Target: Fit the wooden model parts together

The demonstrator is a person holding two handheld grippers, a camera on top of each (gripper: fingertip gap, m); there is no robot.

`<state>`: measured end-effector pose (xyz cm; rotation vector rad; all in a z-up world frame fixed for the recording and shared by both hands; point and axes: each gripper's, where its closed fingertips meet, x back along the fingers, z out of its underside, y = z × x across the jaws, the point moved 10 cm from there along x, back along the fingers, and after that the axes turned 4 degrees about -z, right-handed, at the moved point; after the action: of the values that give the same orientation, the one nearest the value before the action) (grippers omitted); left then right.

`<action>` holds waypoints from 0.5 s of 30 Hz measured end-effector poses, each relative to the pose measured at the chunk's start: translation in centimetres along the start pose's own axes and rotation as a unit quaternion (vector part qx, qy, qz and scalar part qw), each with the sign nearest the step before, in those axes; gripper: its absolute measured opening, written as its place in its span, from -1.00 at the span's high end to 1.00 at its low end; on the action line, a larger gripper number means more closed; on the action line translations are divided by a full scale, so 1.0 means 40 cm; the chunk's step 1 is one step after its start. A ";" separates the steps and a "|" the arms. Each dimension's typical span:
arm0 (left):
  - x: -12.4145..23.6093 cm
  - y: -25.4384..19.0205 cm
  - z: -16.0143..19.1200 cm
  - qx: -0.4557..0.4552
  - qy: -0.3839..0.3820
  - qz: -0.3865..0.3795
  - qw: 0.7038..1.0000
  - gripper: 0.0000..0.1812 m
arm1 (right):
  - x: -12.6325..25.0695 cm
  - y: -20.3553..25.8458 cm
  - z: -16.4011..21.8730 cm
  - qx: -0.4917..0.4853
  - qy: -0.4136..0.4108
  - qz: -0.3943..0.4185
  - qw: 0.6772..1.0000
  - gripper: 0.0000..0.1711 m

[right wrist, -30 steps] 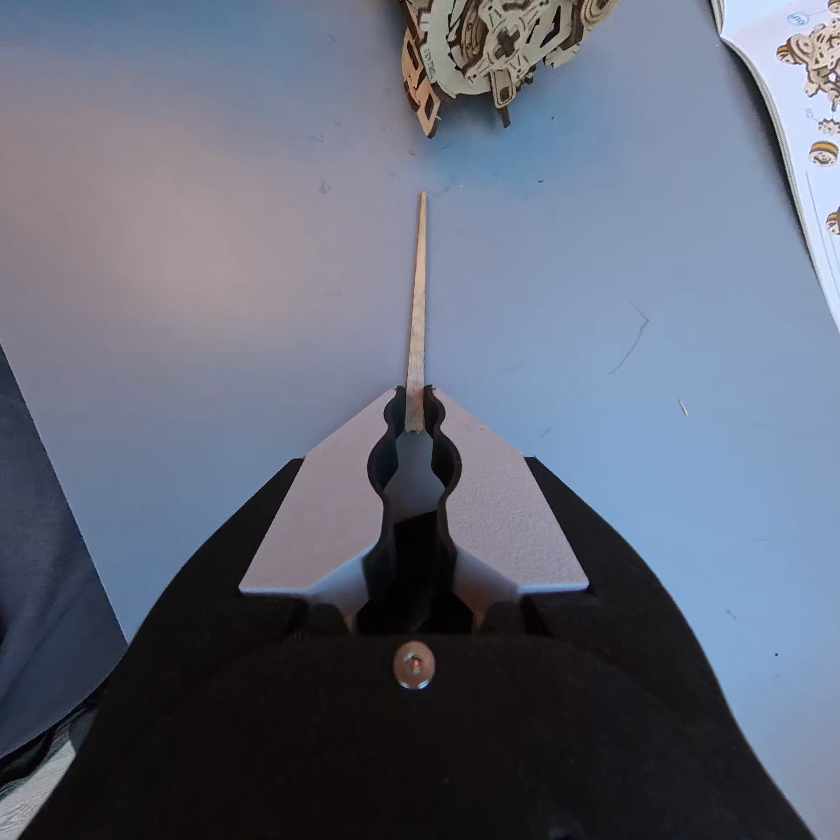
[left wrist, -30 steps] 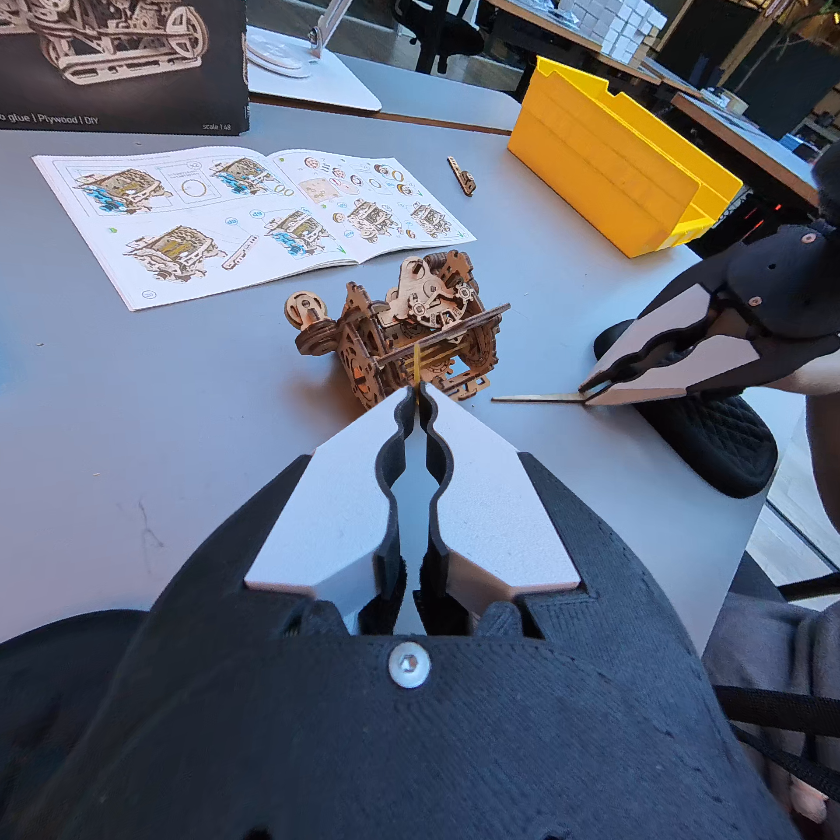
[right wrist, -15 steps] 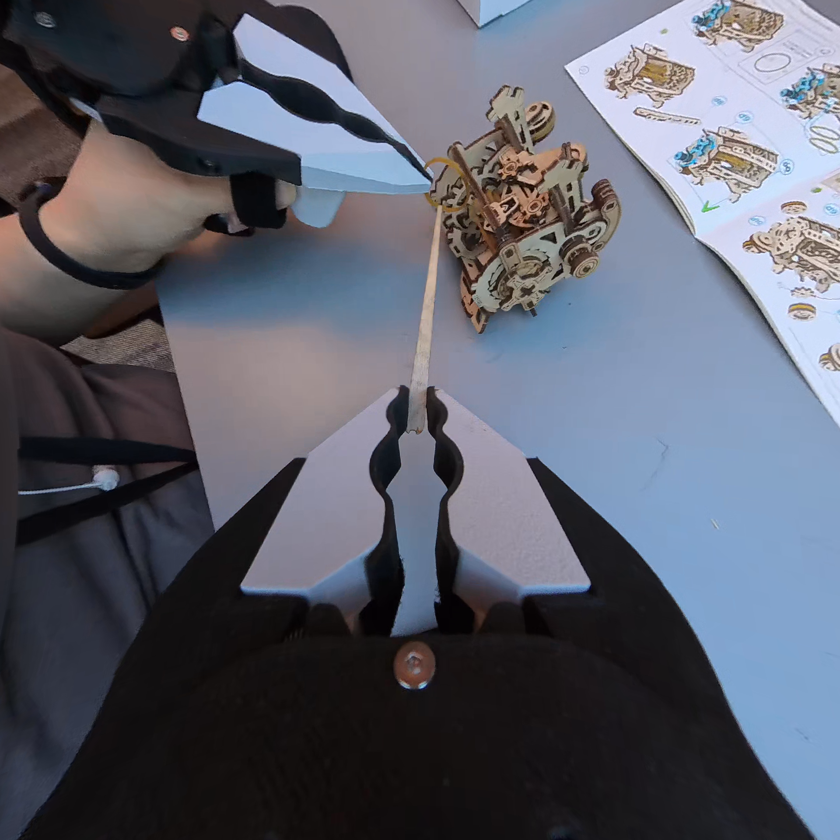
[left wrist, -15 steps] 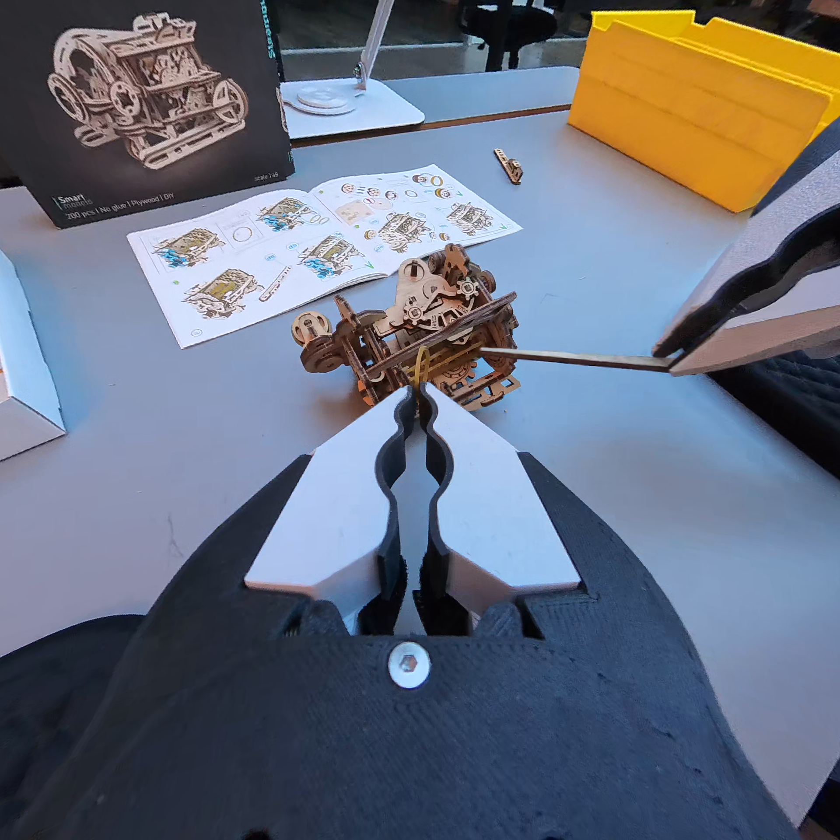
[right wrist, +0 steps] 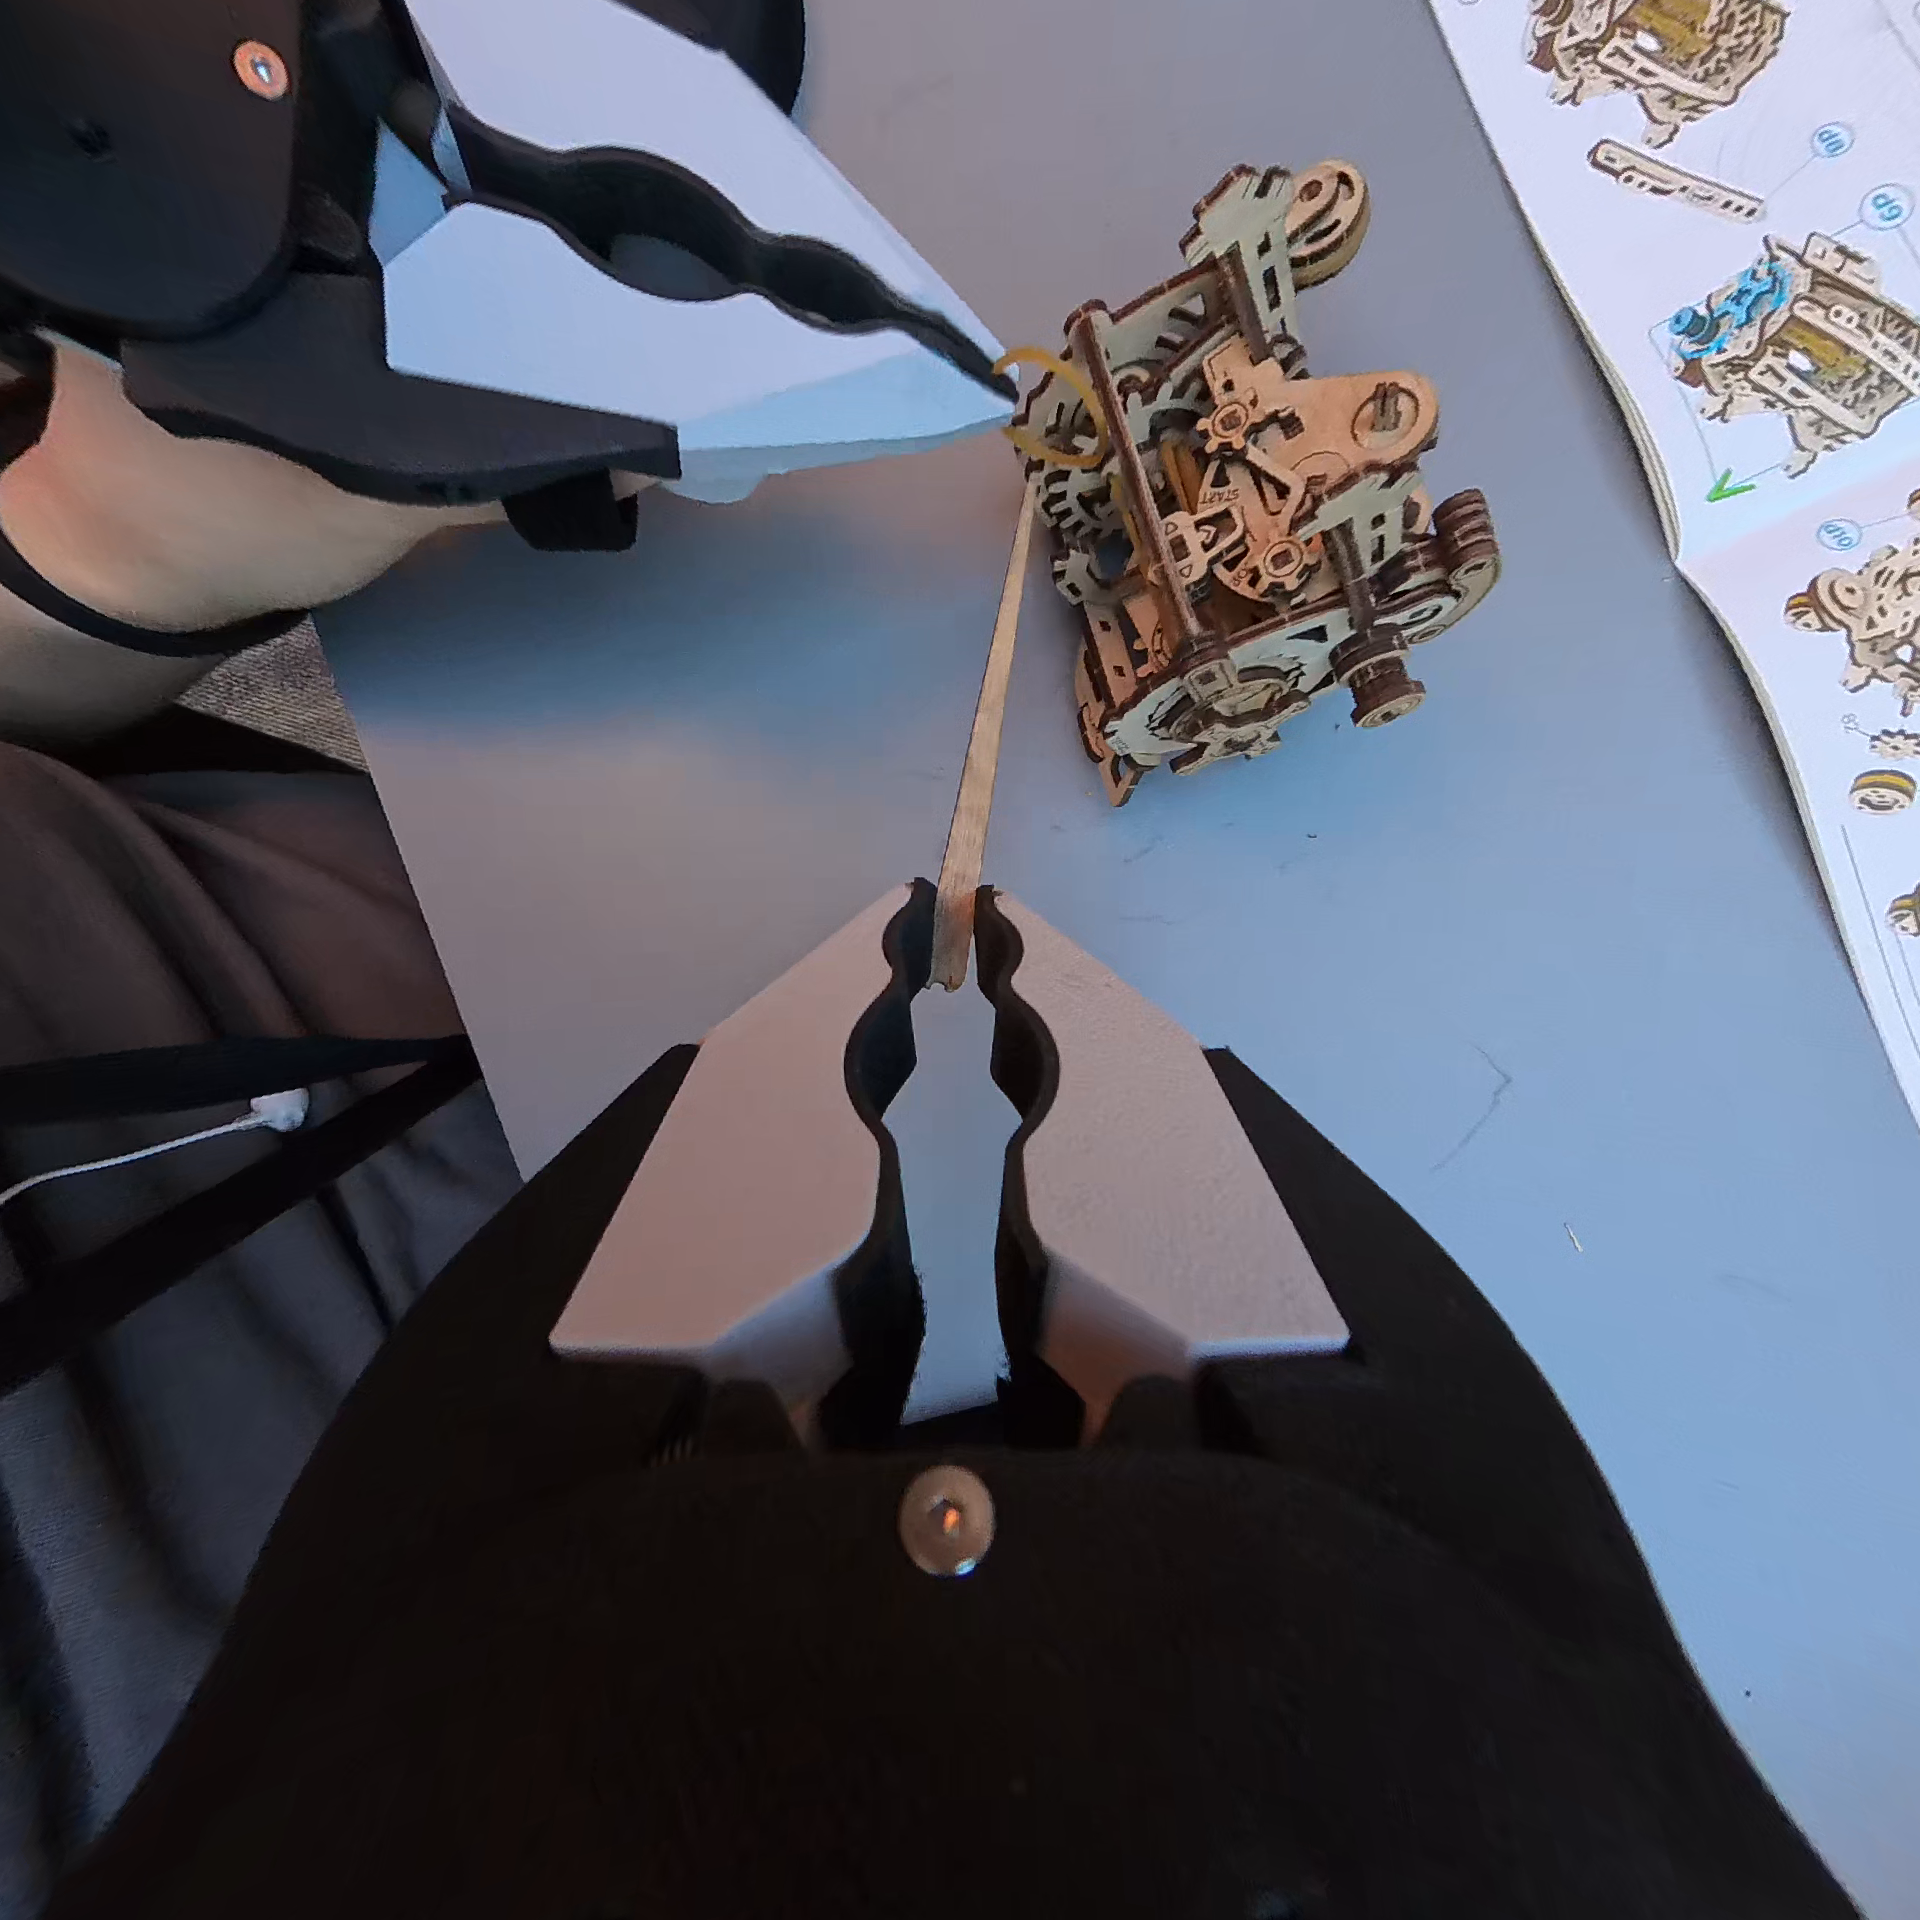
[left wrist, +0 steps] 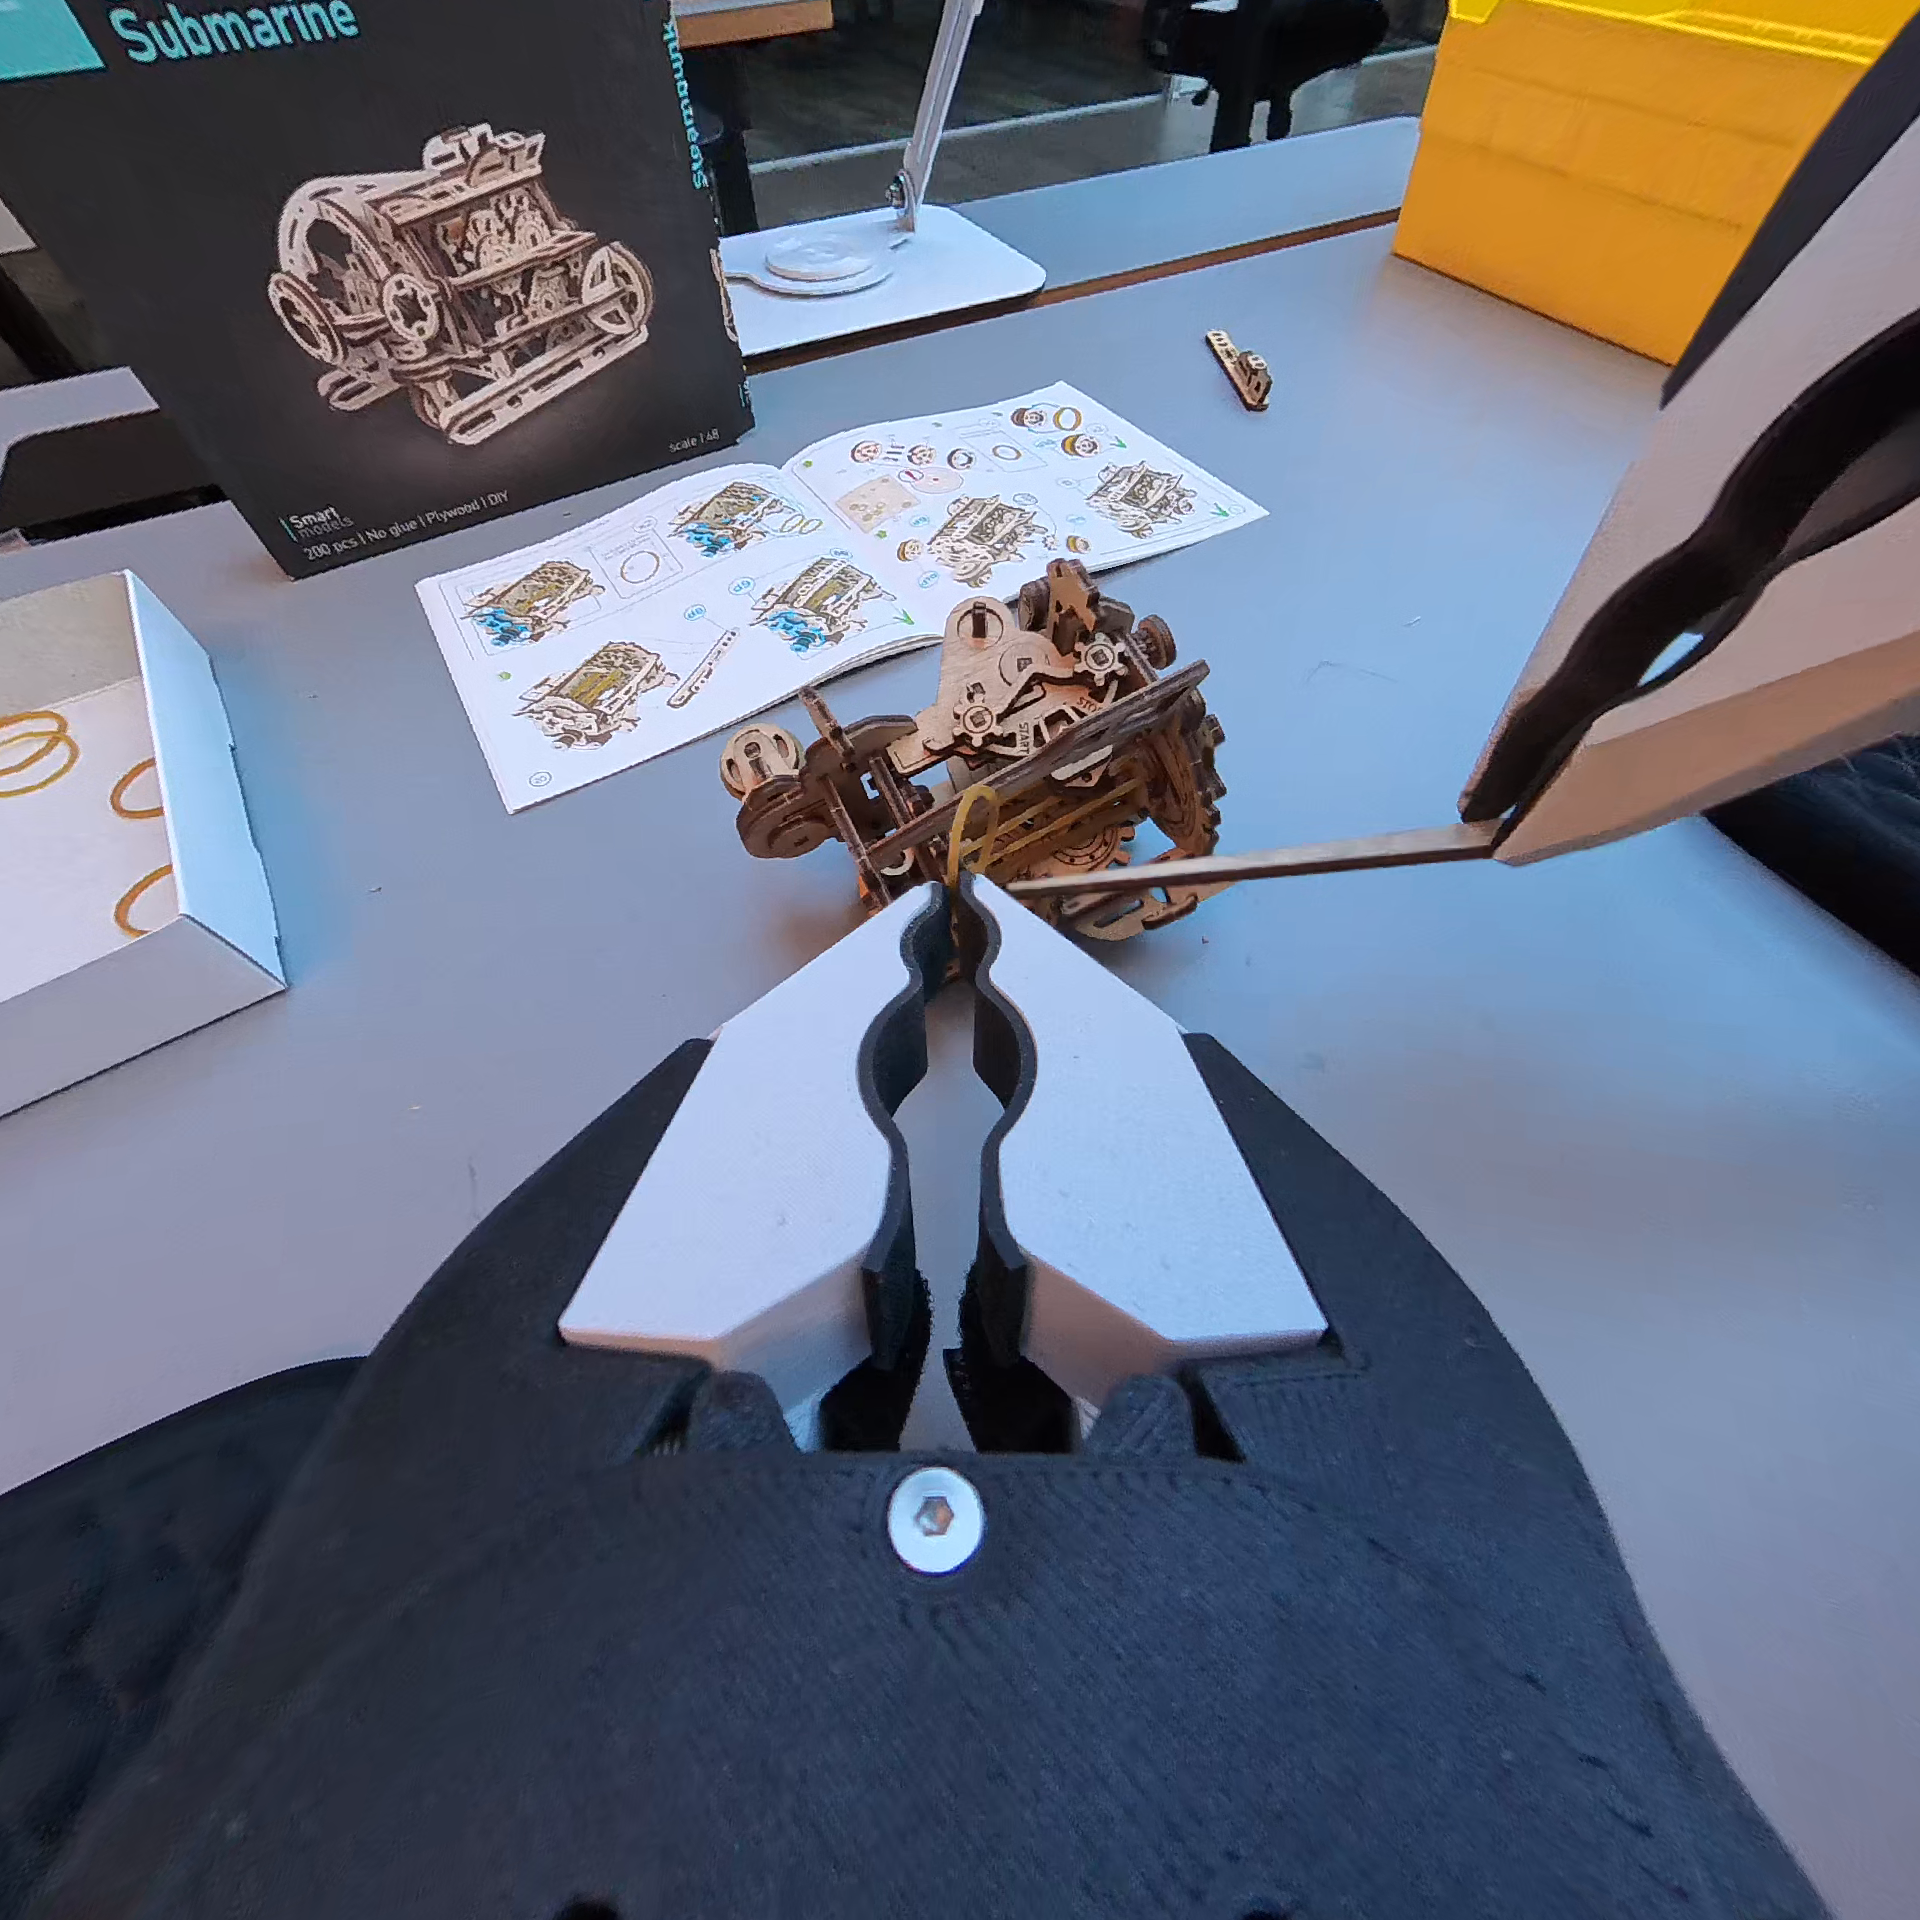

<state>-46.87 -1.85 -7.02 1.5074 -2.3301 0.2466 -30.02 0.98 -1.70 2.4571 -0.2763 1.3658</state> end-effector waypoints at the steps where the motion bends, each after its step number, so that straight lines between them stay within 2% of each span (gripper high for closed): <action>1: 0.000 -0.002 0.000 -0.001 0.000 -0.001 1.000 1.00 | 0.003 -0.004 -0.005 -0.006 -0.001 -0.004 1.000 0.93; 15: -0.002 -0.007 0.002 -0.010 0.001 -0.018 1.000 1.00 | -0.003 -0.015 -0.034 -0.031 0.026 -0.007 0.999 0.93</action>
<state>-46.61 -1.91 -7.15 1.5383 -2.2947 0.2151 -30.96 2.02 -1.22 2.3655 -0.2852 1.3927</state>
